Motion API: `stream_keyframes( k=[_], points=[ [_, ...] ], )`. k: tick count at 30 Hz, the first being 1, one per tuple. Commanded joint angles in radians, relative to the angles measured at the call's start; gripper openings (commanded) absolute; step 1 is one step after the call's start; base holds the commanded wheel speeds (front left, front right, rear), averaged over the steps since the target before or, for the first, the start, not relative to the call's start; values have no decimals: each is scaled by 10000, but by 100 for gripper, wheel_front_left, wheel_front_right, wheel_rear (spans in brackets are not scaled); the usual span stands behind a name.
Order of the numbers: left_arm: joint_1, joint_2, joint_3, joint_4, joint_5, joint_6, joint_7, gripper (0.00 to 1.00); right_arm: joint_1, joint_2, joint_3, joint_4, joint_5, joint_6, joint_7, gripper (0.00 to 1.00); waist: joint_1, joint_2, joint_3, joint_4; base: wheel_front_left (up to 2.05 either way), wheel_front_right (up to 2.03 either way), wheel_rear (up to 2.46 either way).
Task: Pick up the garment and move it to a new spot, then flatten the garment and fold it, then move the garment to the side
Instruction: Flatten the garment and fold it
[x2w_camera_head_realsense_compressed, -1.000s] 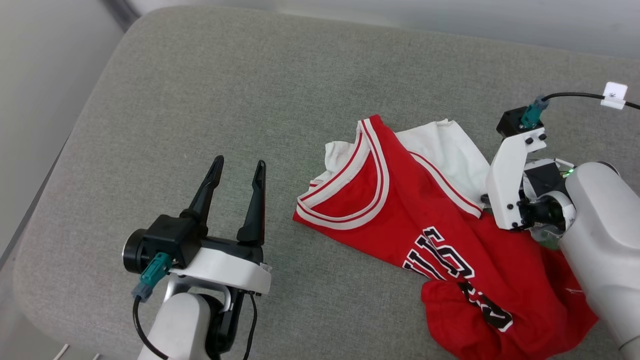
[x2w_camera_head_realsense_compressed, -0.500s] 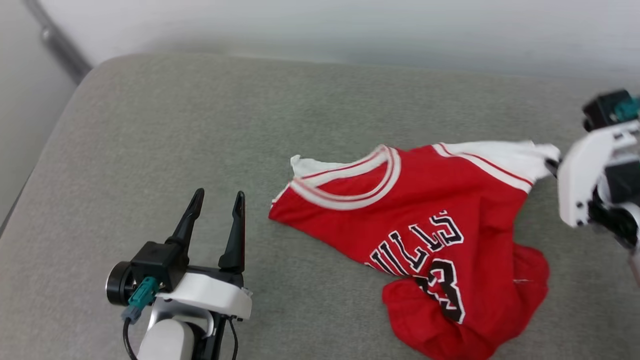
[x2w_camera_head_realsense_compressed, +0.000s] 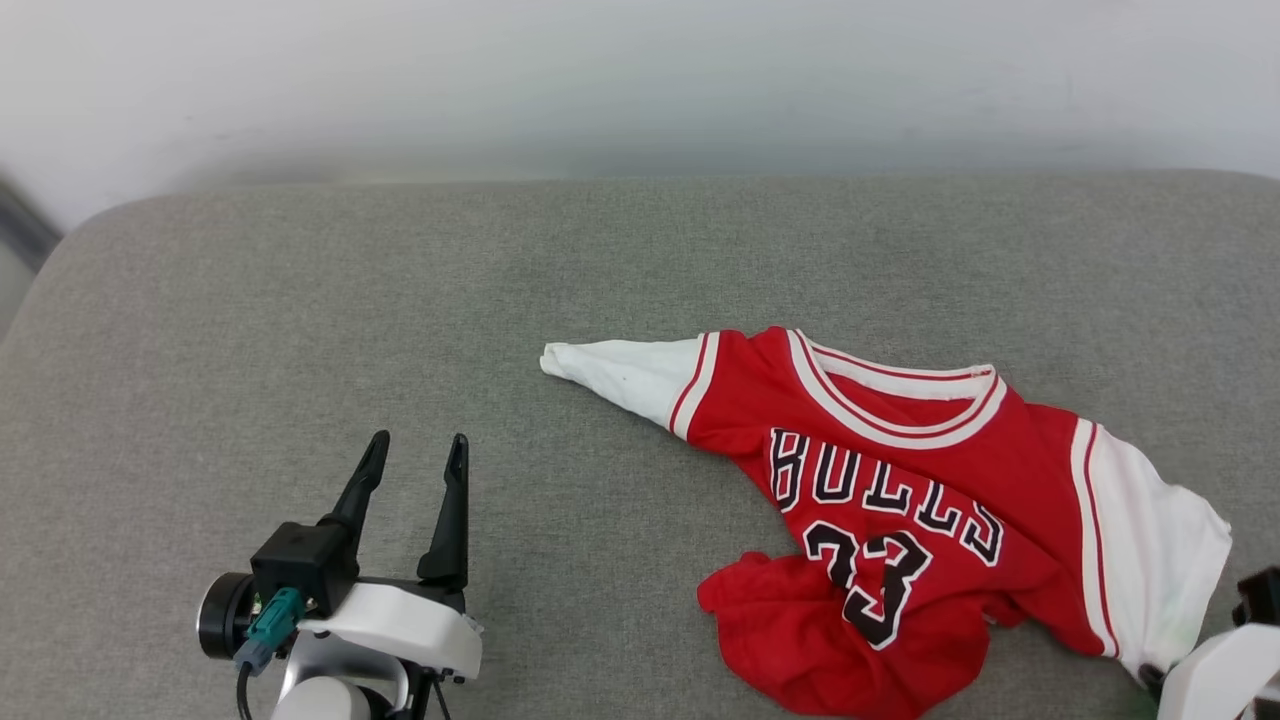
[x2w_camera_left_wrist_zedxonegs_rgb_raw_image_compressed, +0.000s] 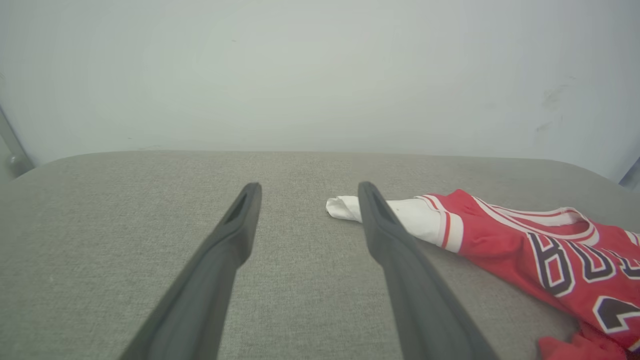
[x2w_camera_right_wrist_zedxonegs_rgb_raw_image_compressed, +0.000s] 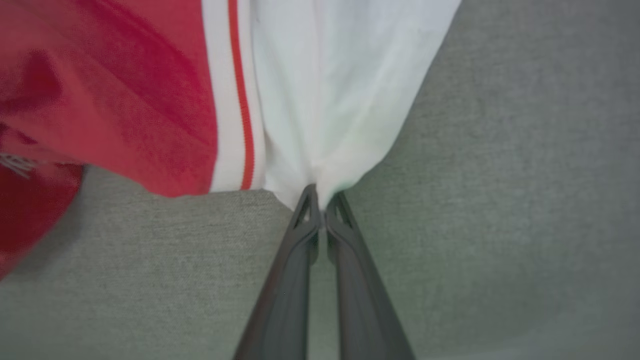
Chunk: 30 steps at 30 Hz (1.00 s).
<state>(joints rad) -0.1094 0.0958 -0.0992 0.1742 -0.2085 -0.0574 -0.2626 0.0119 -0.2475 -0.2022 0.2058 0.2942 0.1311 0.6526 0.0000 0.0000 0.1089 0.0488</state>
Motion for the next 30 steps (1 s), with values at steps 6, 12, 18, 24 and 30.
stream_keyframes(
  k=[6, 12, 18, 24, 30],
  points=[
    [209, 158, 77, 148, -109, 109, 96, 100, 549, 1189, -706, -603, -478, -5, -1306, 100, 0, 0, -120, -62, 0, 0, 0],
    [459, 266, 147, 256, -158, 239, 220, 100, 436, 1708, -734, -1128, -1031, -5, -4410, 100, 0, 0, -476, -80, 0, 0, 0],
    [626, 438, 225, 245, -235, 313, 417, 100, 308, 1842, 46, -1429, -1427, -5, -6417, 100, 0, 0, -815, -102, 0, 0, 0],
    [514, 717, 237, 109, -169, 407, 843, 100, 576, 1949, 850, -2337, -1809, -7, -6835, 100, 0, 0, -1042, -164, 0, 0, 0],
    [-544, 1064, -29, 63, -251, 17, 1777, 100, 560, 1976, 1313, -3190, -1635, -7, -6582, 100, 0, 0, -559, -415, 0, 0, 0]
  ],
)
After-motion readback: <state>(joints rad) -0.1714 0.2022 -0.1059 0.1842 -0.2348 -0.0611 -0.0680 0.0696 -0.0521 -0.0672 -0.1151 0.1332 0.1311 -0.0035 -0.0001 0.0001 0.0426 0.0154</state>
